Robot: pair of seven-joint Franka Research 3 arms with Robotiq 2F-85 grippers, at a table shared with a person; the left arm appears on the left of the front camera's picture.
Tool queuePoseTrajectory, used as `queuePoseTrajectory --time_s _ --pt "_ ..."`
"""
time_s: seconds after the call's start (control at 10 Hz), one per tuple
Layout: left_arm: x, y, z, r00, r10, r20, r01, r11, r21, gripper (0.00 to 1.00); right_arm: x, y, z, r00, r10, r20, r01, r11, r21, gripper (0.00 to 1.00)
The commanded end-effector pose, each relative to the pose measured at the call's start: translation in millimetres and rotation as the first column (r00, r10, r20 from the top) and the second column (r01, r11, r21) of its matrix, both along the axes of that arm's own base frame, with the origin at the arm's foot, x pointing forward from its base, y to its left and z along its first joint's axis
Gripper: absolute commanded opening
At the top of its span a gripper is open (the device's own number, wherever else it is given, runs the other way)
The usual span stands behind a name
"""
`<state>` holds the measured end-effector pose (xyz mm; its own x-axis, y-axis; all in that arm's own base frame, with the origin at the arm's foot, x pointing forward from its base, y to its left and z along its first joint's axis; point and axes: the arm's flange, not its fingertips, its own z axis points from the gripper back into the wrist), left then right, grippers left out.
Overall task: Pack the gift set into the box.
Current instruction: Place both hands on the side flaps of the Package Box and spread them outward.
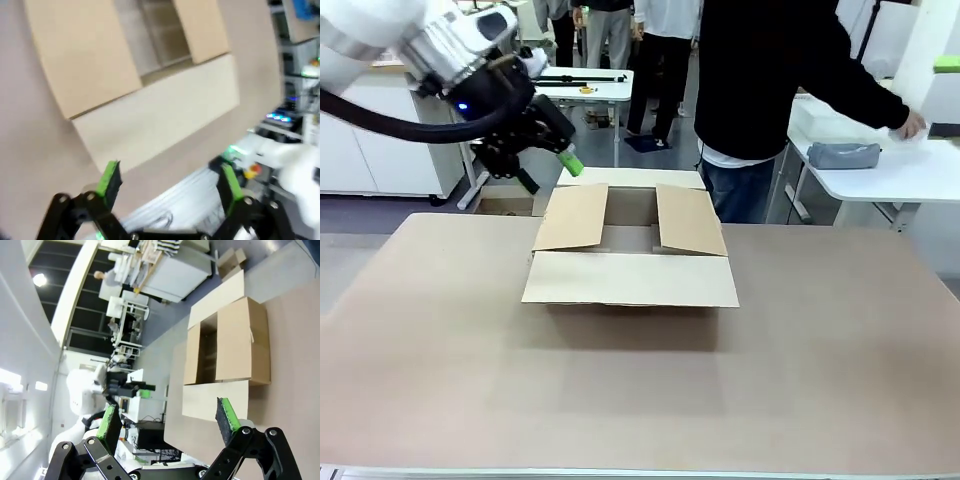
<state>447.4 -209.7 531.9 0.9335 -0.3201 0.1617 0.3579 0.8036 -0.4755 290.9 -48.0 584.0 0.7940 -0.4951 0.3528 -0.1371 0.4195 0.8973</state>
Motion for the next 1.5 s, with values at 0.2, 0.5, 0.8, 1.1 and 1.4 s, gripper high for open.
queuePoseTrajectory --time_s 0.2,0.5,0.8,1.1,1.4 --pt "59 -40 -28 0.991 0.088 0.104 -0.113 0.957 0.267 1.00 4 1 1 0.999 0.011 0.036 -0.011 1.000 0.004 1.00" --pt "86 -74 -69 0.970 0.113 0.217 -0.197 0.888 0.415 1.00 4 1 1 0.999 0.011 0.036 -0.011 1.000 0.004 1.00" --pt "92 -131 -88 0.971 -0.006 0.240 -0.099 0.900 0.424 1.00 4 1 1 0.999 0.011 0.036 -0.011 1.000 0.004 1.00" --pt "82 -112 -96 0.971 0.005 0.238 -0.108 0.900 0.422 1.00 4 1 1 0.999 0.011 0.036 -0.011 1.000 0.004 1.00" --pt "90 -126 -96 0.971 -0.002 0.239 -0.099 0.906 0.412 1.00 4 1 1 0.999 0.011 0.036 -0.011 1.000 0.004 1.00"
